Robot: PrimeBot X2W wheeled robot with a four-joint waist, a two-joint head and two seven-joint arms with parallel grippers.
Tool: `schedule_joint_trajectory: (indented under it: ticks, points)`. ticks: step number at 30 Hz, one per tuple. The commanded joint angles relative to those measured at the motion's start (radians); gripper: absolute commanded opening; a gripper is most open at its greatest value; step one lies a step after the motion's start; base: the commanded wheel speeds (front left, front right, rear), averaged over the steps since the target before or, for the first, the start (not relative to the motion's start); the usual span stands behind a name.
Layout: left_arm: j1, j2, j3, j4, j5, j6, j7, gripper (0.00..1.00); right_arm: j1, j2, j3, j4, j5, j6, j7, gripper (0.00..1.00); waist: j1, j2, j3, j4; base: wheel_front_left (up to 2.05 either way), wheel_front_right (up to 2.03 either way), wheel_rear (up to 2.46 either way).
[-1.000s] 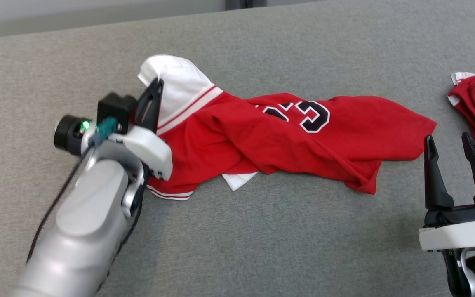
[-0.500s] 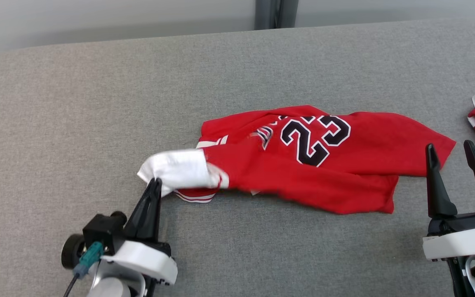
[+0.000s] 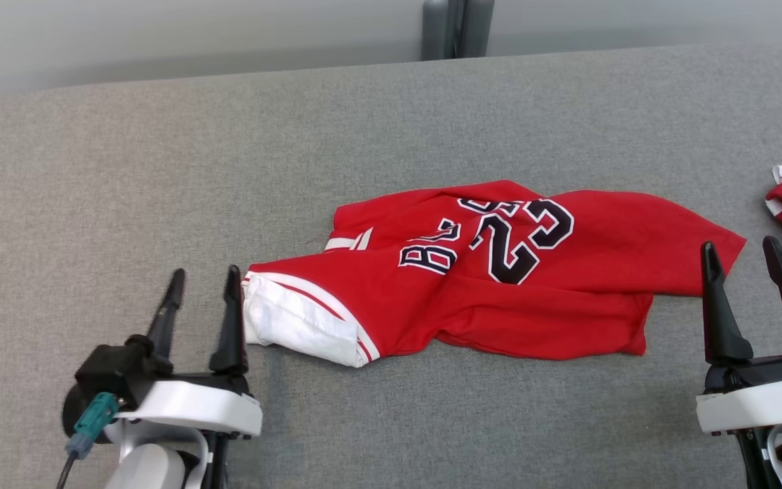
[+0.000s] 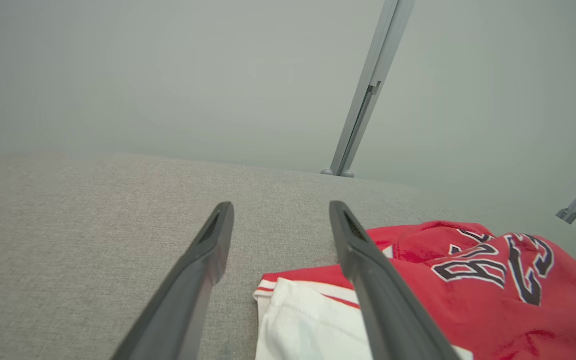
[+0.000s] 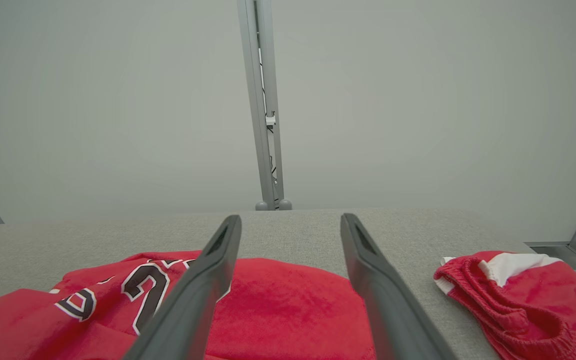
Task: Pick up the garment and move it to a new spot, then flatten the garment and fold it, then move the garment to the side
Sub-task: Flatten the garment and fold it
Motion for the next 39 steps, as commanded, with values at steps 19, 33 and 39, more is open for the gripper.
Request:
schedule_joint_trajectory:
  ticks: [19,33,39]
  points:
    - [0.188,0.095,0.095,-0.171,0.153,0.121,0.057,1.0,0.116,-0.002,0.039,0.004,-0.014,0.0,0.041,1.0,0.0,0.0,-0.121,0.007,0.0,0.0,0.0]
    - [0.231,0.102,0.09,-0.213,0.137,0.135,0.09,1.0,0.132,0.008,0.04,-0.007,-0.011,0.0,0.05,1.0,0.0,0.0,-0.126,0.01,0.0,0.0,0.0]
    - [0.222,0.101,0.083,-0.224,0.139,0.139,0.096,1.0,0.125,0.01,0.041,-0.003,-0.011,0.0,0.05,1.0,0.0,0.0,-0.122,0.012,0.0,0.0,0.0]
